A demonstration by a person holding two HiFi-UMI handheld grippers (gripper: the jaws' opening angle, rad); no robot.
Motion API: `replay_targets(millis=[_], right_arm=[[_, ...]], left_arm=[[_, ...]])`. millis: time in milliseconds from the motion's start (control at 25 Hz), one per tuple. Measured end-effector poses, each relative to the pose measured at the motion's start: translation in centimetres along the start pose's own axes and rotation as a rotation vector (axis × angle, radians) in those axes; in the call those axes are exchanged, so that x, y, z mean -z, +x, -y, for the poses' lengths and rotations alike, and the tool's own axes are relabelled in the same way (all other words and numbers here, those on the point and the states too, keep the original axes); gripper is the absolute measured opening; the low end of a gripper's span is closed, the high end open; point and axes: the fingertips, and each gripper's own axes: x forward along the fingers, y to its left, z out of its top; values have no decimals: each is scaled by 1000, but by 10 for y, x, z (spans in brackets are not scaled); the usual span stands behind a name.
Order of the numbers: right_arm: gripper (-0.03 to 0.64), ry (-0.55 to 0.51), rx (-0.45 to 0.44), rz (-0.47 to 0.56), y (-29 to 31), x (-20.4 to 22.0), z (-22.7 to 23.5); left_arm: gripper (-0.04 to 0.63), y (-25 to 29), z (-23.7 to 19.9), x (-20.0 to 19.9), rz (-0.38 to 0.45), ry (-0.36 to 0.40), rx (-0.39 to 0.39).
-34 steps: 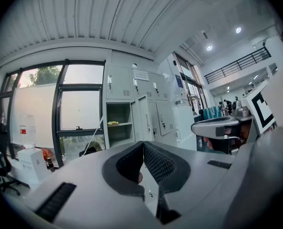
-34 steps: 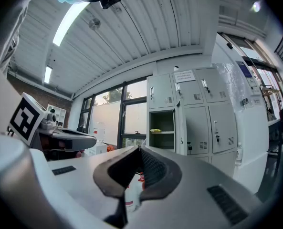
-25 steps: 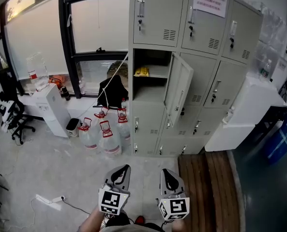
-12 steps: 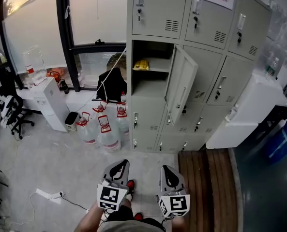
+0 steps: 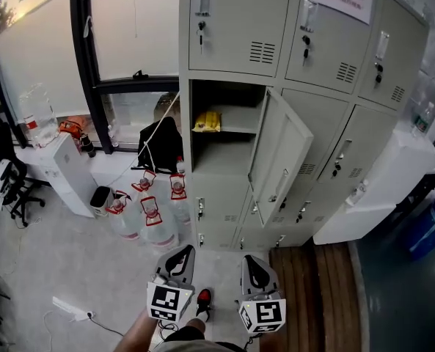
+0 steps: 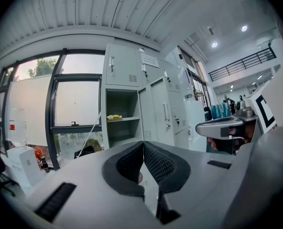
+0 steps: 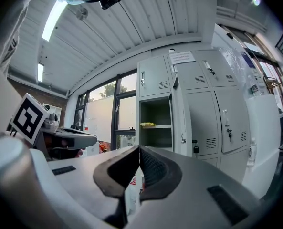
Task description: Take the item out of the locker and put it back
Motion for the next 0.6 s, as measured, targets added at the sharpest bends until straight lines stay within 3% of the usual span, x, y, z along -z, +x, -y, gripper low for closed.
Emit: replay_targets(millis=[600], right_arm=[[18,28,34,3,191,-16,65]], left_arm=[[22,172,-88,-17,-20,11,50]])
